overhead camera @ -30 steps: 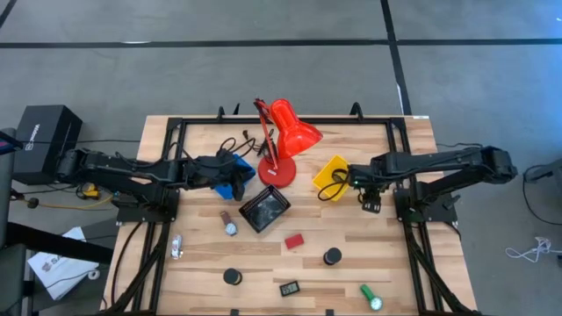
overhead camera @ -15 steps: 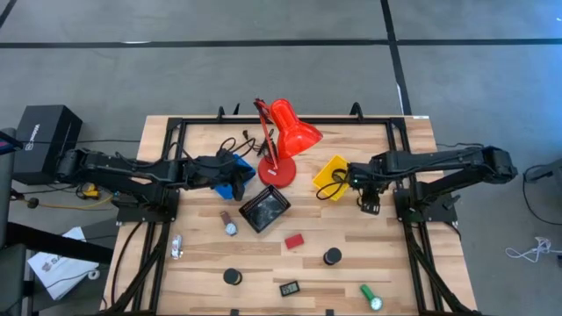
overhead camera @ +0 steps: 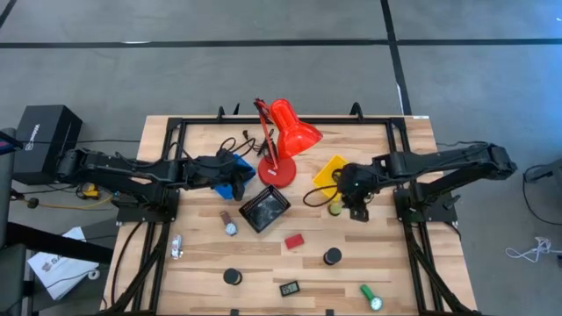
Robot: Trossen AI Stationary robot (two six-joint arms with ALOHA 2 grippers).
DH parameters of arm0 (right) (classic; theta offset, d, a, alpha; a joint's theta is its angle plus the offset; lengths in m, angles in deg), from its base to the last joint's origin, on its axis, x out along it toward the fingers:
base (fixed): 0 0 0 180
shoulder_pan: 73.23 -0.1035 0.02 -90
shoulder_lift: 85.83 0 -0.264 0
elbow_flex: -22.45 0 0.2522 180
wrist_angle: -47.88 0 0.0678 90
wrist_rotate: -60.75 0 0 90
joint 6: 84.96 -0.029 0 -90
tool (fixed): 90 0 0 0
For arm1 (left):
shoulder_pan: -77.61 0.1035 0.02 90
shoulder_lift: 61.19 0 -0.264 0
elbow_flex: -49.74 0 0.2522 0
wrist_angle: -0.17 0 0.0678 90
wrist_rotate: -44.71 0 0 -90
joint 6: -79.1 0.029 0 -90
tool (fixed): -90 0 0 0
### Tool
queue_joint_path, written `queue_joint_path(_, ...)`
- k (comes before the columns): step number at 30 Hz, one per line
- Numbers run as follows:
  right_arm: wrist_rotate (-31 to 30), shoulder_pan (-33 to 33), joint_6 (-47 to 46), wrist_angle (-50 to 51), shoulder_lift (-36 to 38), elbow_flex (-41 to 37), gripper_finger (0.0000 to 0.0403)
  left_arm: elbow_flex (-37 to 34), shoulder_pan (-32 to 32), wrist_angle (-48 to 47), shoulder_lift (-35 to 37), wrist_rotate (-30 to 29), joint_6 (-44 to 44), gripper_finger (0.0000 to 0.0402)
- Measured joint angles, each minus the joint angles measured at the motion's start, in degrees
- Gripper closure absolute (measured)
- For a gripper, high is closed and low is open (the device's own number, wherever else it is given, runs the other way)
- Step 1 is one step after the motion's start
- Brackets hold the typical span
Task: Pick & Place Office items
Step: Put the right green hourglass into the black bin
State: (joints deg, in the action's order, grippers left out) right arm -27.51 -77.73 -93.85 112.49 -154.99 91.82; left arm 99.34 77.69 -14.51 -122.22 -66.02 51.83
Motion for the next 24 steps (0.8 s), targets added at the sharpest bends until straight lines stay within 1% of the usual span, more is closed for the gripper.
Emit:
queue_joint_path(2, 0.0, -0.9, 0.3, -4.1, -1.5, 0.4, 0.0197, 0.0, 0.0, 0.2, 0.0, 0.0, 0.0, 0.0296)
queue_joint_path(5, 0.0, -1.6, 1.7, -7.4, -5.4, 2.1, 0.0202, 0.0, 0.0, 0.4, 0.0, 0.0, 0.0, 0.0296)
queue_joint_path(10, -0.2, -2.6, 9.0, -7.3, -15.3, 8.5, 0.0202, 0.0, 0.0, 1.1, 0.0, 0.0, 0.0, 0.0296)
queue_joint_path(15, -0.5, -1.4, 13.2, -4.4, -25.5, 15.8, 0.0195, 0.0, 0.0, 2.0, 0.0, 0.0, 1.4, 0.0296)
queue_joint_path(20, -0.8, -0.3, 15.4, -0.3, -34.7, 21.9, 0.0201, 0.0, 0.0, 2.3, 0.0, 0.0, 1.5, 0.0296)
queue_joint_path(24, -2.2, -0.7, 17.0, 2.9, -39.3, 27.0, 0.0193, 0.0, 0.0, 2.3, 0.0, 0.0, 1.5, 0.0296)
